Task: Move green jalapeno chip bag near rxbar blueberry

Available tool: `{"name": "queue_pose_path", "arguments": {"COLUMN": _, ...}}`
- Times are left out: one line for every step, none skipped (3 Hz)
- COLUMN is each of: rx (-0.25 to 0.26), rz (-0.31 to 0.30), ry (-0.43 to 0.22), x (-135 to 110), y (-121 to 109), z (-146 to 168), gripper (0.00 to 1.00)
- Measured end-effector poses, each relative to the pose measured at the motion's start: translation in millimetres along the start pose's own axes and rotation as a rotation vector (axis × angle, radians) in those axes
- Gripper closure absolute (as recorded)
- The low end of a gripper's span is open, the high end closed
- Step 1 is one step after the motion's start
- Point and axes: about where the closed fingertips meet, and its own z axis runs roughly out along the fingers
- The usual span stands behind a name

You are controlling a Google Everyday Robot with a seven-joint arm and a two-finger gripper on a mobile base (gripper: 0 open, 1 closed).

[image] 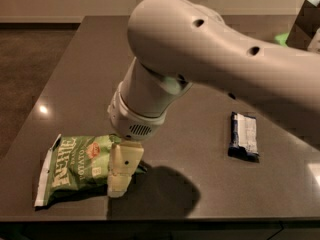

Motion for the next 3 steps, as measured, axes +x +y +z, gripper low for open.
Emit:
{"name": "queue_pose_path", "arguments": {"rx": -0.011, "rz": -0.032, "ry": 0.008, "x": -9, "y": 5, "z": 18, "gripper": 0.17}}
{"name": "queue_pose_path", "arguments": {"rx": -0.020, "rz": -0.035, "ry": 0.029, "x": -11, "y": 3, "z": 24, "gripper": 0.39}}
{"name": "queue_pose_path", "arguments": {"rx": -0.016, "rz": -0.019, "ry": 0.044, "x": -7, "y": -9, "z": 9, "gripper": 0.64}}
